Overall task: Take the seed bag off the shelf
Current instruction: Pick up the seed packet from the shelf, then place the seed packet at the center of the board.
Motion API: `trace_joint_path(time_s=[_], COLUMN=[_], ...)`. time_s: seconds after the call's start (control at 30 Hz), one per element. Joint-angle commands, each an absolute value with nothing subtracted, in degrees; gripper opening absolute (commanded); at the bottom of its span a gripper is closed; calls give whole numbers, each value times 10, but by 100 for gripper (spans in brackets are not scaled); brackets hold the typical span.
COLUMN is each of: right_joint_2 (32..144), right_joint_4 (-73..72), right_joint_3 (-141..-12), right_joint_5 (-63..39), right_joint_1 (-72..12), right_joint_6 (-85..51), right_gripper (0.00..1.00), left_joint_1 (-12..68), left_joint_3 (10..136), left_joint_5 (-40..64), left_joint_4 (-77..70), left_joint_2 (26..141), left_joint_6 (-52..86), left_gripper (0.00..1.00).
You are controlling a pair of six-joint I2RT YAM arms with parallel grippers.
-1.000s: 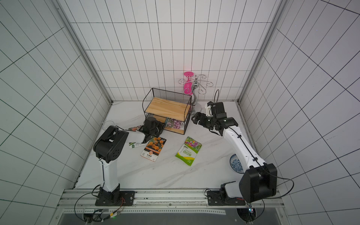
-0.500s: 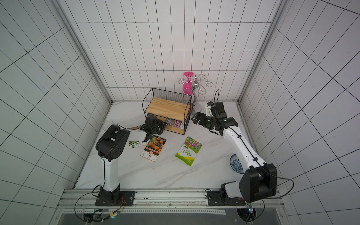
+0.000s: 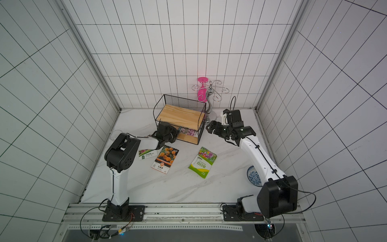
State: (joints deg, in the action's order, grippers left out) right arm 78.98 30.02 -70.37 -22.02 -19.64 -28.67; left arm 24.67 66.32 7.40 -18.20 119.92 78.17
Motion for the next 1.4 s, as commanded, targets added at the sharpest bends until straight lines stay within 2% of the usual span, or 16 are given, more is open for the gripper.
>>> trace_joint_path(time_s=[0.0, 0.37, 1.07, 1.2, 1.37], right_joint_2=[787, 779, 758, 760, 761], right_joint_4=[307, 298, 307, 315, 327], right_joint_3=[-701, -705, -701, -703, -708], right_joint_5=[-218, -205, -186, -186, -180], right_joint_1=[-201, -201, -199, -200, -199], right_joint_6=[-279, -288, -283, -281, -276], right_gripper=[91, 91, 91, 91, 91], left_joint_1=[249, 269, 277, 305, 382], left_joint_3=[663, 559, 473, 468, 486], left_joint_5=[77, 50, 20, 1, -38], left_joint_4=[-163, -86, 308, 377, 418], left_joint_2=[1191, 1064, 835, 807, 811], left_joint_6=[773, 787, 778, 842, 957], left_gripper=[0, 0, 0, 0, 0])
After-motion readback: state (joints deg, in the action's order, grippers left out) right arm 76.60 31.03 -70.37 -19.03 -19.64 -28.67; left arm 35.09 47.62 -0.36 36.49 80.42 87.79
